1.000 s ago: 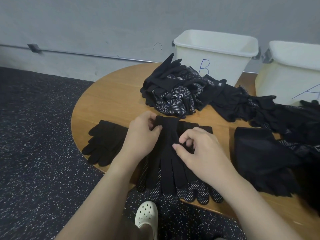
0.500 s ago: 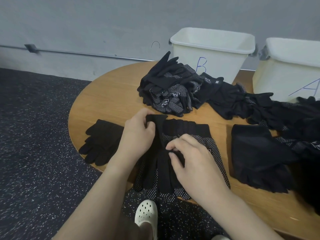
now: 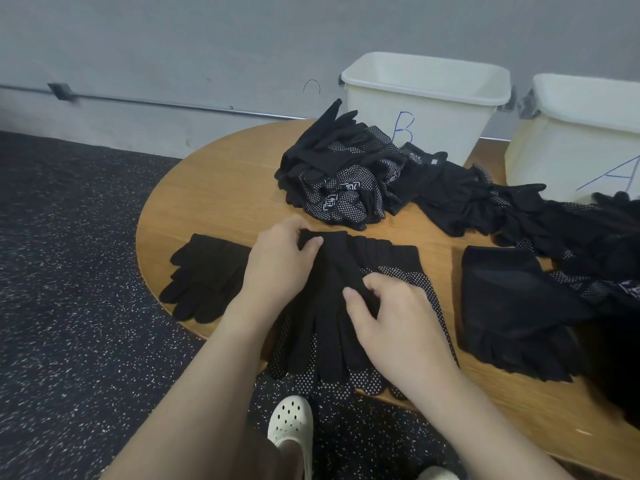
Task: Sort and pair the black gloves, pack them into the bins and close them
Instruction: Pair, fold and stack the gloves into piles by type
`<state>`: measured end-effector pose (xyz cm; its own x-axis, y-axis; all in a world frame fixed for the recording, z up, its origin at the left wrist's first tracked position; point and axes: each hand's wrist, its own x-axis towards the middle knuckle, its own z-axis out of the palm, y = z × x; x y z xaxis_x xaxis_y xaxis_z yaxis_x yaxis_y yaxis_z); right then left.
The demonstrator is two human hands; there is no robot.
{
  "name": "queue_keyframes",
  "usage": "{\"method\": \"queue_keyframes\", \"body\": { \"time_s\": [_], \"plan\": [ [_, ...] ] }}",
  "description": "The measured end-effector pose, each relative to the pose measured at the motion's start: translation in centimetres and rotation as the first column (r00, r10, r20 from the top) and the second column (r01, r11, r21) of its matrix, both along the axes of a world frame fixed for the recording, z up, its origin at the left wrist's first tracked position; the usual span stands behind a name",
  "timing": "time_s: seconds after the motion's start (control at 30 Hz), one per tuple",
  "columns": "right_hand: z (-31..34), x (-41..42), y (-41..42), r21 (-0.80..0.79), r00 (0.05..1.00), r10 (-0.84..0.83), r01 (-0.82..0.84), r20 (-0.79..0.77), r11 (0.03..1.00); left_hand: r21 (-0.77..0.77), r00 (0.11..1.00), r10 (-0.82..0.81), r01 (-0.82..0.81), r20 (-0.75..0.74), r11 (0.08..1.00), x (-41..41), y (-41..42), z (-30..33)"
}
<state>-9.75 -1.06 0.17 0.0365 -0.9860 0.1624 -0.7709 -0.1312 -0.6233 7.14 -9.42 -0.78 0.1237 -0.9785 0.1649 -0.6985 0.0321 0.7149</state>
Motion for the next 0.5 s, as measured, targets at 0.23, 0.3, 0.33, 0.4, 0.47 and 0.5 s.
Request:
{"method": "queue_keyframes", "body": {
  "time_s": [0.23, 0.3, 0.33, 0.4, 0.47, 0.5],
  "plan": [
    [0.6, -0.4, -0.5, 0.092, 0.981, 0.01, -0.029, 0.194, 0.995, 0.008, 1.0, -0.001, 0.001, -0.016, 1.0, 0.2, -0.4, 0.0],
    [0.7, -0.7, -0.7, 0.12, 0.965, 0.016, -0.048, 0.261, 0.992, 0.019, 1.0, -0.001, 0.001, -0.022, 1.0, 0.3, -0.5, -0.1],
    [0.8, -0.8, -0.7, 0.13, 0.961, 0.023, -0.061, 0.275, 0.99, 0.022, 1.0, -0.003, 0.003, -0.022, 1.0, 0.3, -0.6, -0.1],
    [0.8, -1.0, -0.6, 0.141, 0.969, 0.042, -0.077, 0.242, 0.987, 0.027, 1.0, -0.011, 0.011, -0.016, 1.0, 0.3, -0.7, -0.2],
    [0.9, -1.0, -0.2, 0.145, 0.982, 0.066, -0.092, 0.176, 0.985, 0.034, 1.0, -0.017, 0.017, -0.008, 0.999, 0.3, -0.6, -0.3],
    [1.0, -0.9, 0.0, 0.147, 0.985, 0.079, -0.102, 0.153, 0.984, 0.038, 1.0, -0.018, 0.018, -0.004, 0.999, 0.3, -0.6, -0.3]
  ]
}}
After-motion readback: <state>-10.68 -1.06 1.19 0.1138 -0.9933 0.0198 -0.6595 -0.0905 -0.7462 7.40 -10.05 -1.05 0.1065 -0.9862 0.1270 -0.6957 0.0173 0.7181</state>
